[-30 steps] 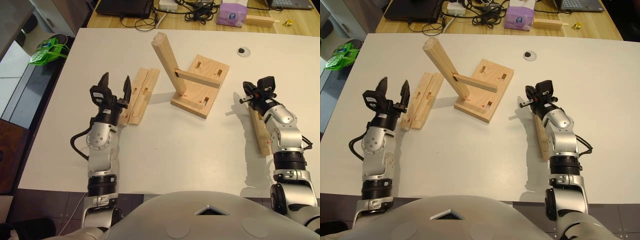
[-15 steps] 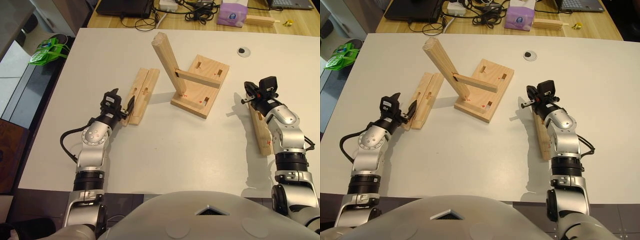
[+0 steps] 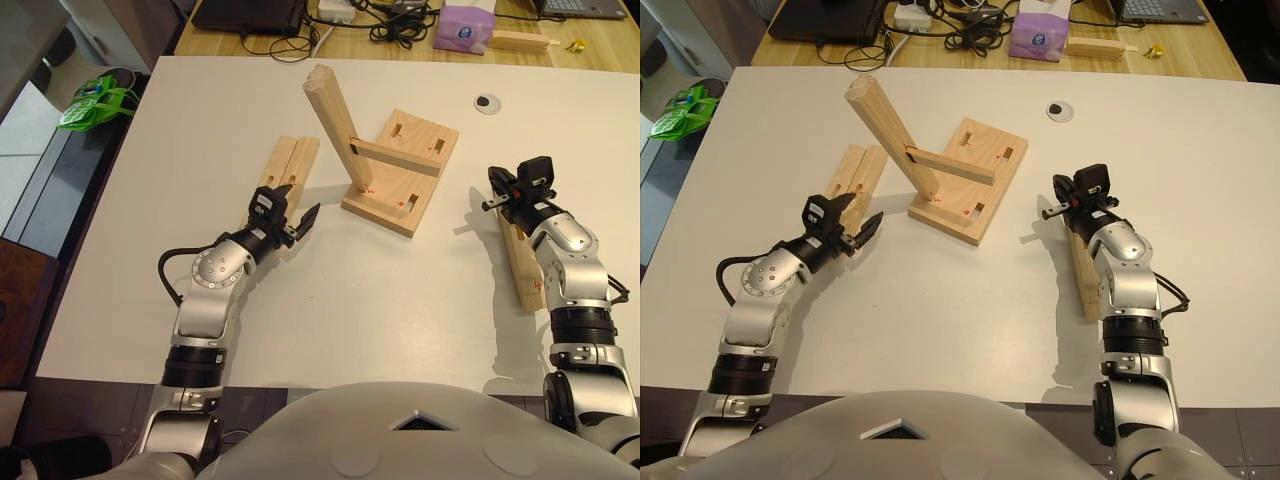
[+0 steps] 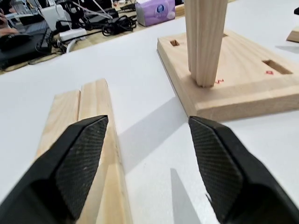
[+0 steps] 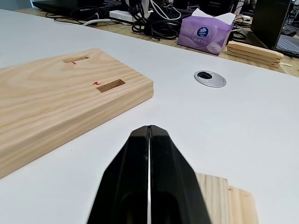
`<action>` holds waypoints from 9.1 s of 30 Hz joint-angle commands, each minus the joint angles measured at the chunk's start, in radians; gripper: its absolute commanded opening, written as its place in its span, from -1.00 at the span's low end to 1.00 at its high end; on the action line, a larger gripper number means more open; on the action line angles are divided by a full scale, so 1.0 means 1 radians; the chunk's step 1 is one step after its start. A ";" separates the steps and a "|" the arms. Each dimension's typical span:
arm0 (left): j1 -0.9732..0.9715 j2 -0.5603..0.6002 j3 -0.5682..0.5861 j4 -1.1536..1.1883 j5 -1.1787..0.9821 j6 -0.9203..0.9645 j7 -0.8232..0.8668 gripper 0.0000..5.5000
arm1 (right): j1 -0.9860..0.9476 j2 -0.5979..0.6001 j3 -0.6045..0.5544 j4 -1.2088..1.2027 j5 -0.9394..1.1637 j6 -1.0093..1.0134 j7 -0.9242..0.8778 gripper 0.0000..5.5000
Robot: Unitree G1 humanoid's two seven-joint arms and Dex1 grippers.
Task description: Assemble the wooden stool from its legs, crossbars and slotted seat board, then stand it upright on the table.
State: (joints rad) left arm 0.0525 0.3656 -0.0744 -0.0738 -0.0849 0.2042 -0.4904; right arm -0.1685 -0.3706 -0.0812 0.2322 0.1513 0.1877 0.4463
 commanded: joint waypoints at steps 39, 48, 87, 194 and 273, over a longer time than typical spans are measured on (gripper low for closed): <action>-0.025 -0.072 0.038 0.170 0.007 0.198 0.152 0.10 | -0.004 -0.003 0.030 -0.005 -0.036 -0.022 0.003 -1.00; -0.031 -0.079 0.048 0.181 -0.002 0.180 0.169 -0.24 | -0.009 0.003 0.034 0.000 -0.034 -0.034 0.001 -1.00; -0.618 0.048 0.054 0.087 -0.061 -0.548 -0.150 -0.24 | -0.707 0.130 -0.286 -0.417 1.170 0.624 -0.329 -0.08; -0.131 -0.203 -0.374 0.112 0.274 -0.027 -0.003 0.32 | -0.131 0.095 -0.482 -0.252 0.847 0.282 -0.239 -0.63; -0.268 -0.335 -0.291 0.132 0.196 -0.029 0.136 0.32 | 0.055 0.040 -0.232 -0.205 0.427 0.040 -0.069 -0.63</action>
State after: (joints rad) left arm -0.1852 0.0285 -0.3876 0.0761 0.1210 0.1698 -0.3574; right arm -0.1309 -0.3230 -0.3277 -0.0326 0.6254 0.1878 0.3850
